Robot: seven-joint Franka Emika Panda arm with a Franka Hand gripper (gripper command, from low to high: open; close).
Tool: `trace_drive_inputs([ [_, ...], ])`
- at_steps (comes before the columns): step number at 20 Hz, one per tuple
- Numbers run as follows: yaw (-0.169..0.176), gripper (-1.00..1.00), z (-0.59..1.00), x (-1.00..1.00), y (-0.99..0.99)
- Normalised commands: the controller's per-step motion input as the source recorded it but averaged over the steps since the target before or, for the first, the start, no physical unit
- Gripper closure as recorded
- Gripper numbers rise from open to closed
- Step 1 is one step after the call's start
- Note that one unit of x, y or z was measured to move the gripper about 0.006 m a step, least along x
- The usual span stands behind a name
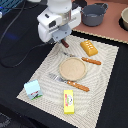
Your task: Interact with the objects in diverse but meaningful ways.
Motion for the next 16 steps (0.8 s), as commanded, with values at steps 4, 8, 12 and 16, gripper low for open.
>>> trace_drive_inputs([
  [4, 0.055, 1.0, -0.01, 0.39, 0.22],
  [8, 0.036, 1.0, -0.13, 0.37, -0.03],
  [12, 0.014, 1.0, -0.15, 0.22, -0.23],
  [16, 0.009, 1.0, -0.18, 0.18, -0.15],
])
